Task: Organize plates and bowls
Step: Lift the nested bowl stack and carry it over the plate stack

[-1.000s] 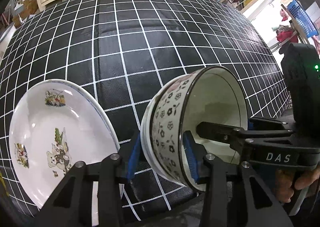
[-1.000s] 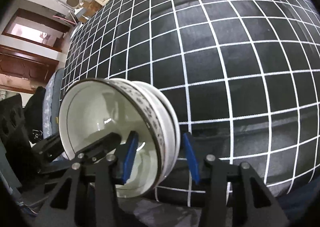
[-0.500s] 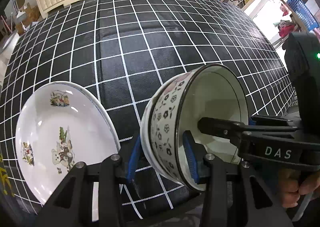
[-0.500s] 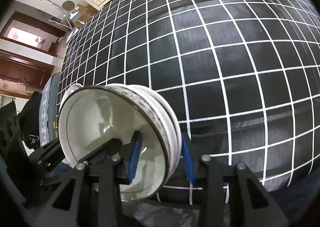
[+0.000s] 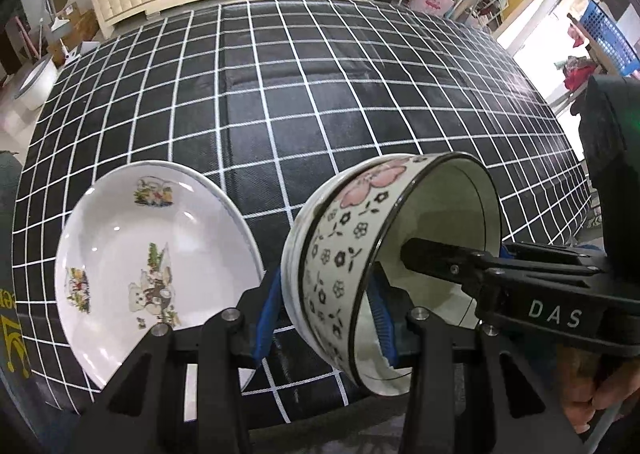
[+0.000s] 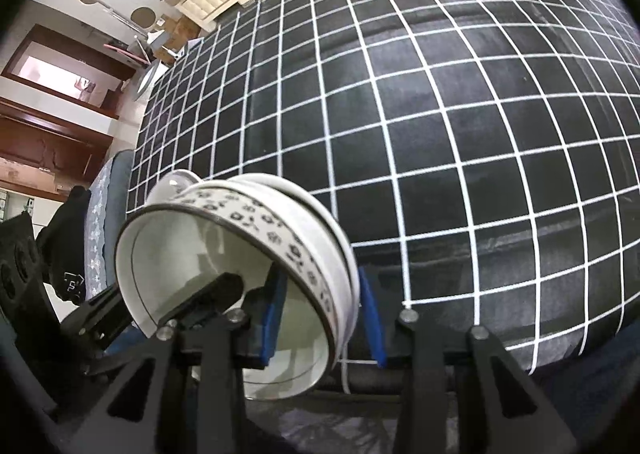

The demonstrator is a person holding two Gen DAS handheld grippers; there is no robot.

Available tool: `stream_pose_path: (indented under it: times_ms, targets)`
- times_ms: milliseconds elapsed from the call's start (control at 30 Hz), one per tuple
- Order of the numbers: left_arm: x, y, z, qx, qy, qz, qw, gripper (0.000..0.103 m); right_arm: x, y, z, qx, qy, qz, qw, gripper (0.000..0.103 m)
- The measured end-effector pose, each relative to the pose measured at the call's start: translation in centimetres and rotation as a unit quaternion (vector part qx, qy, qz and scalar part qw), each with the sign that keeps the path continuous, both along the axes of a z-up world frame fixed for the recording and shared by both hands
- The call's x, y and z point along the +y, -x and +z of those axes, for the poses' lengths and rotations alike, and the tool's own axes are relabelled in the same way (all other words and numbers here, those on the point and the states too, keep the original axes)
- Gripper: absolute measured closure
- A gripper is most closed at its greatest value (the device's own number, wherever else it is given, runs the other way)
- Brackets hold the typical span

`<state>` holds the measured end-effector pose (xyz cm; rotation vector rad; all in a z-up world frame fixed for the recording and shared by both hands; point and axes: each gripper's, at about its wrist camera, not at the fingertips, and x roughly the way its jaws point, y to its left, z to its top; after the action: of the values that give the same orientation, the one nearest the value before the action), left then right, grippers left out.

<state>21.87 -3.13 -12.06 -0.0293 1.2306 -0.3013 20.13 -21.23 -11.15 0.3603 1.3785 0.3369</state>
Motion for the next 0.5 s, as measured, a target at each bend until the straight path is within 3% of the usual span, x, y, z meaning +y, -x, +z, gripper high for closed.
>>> stream_pose_path:
  times_ms: [267,500]
  targets:
    - [3.8,0.3,3.0,-0.026,0.011,0.038,0.9989,0.064,4.6,-0.8,2.8,-0.025,0.003,0.040,0.999,0.062]
    - [9.1,0.8,4.7,-0.033,0.005,0.080,0.9962,0.064,9.9,-1.6,3.1,-0.022,-0.009,0.083,0.996,0.062]
